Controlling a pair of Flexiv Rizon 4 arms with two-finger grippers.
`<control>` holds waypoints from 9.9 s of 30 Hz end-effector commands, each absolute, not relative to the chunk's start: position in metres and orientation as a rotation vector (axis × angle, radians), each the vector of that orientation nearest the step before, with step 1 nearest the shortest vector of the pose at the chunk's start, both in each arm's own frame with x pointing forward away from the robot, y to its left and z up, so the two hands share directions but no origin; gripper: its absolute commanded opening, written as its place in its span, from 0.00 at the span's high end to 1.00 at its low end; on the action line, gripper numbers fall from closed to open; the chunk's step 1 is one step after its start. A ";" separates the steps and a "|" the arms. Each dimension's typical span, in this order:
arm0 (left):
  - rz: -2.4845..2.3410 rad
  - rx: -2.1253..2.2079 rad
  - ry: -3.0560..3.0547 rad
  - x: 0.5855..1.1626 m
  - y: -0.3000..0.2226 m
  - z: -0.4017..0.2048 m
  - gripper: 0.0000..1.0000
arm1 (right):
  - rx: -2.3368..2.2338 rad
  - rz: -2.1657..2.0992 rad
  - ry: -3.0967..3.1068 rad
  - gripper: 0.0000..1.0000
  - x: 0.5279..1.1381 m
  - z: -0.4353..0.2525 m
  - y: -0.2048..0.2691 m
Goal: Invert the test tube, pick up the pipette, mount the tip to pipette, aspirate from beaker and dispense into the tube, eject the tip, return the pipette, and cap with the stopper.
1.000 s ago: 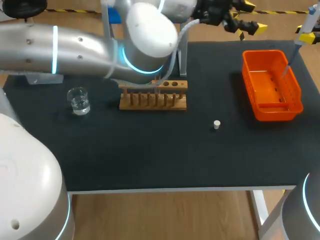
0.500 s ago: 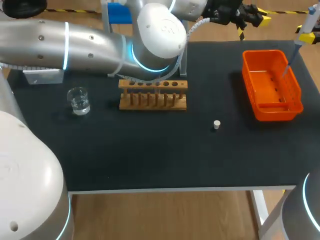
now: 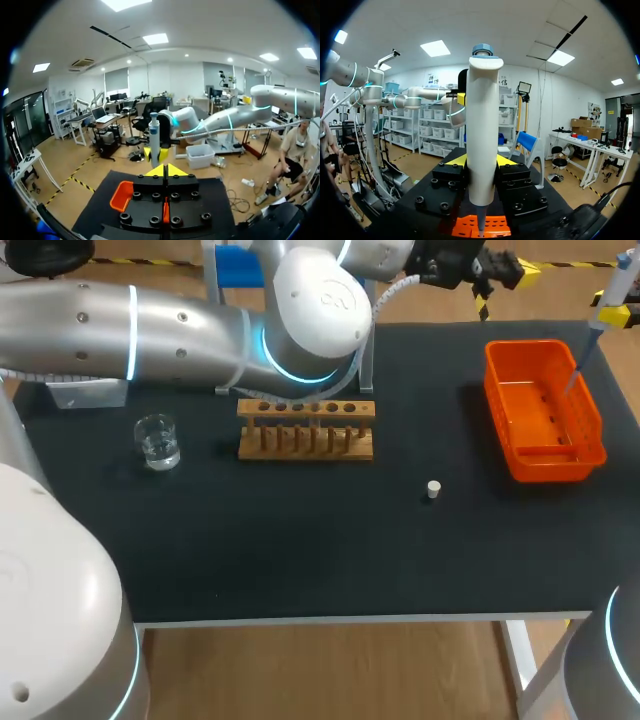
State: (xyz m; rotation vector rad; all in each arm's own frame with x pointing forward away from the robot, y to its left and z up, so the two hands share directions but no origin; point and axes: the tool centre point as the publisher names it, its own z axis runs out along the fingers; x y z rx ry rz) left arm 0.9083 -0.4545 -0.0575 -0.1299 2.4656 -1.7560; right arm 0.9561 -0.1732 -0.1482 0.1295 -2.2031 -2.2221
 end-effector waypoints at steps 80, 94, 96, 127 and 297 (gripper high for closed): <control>-2.120 -0.044 2.318 0.948 -0.584 -0.044 1.00 | 0.139 -2.217 -2.200 1.00 0.959 -0.149 -0.176; -2.124 -0.028 2.321 0.952 -0.589 -0.047 1.00 | 0.139 -2.217 -2.200 1.00 0.959 -0.149 -0.176; -2.120 -0.026 2.323 0.953 -0.589 -0.047 1.00 | 0.139 -2.217 -2.200 1.00 0.959 -0.149 -0.176; -2.117 -0.036 2.337 0.956 -0.590 -0.065 1.00 | 0.139 -2.217 -2.200 1.00 0.959 -0.149 -0.176; -2.041 -0.173 2.184 0.839 -0.259 -0.130 0.00 | 0.139 -2.217 -2.200 1.00 0.959 -0.149 -0.176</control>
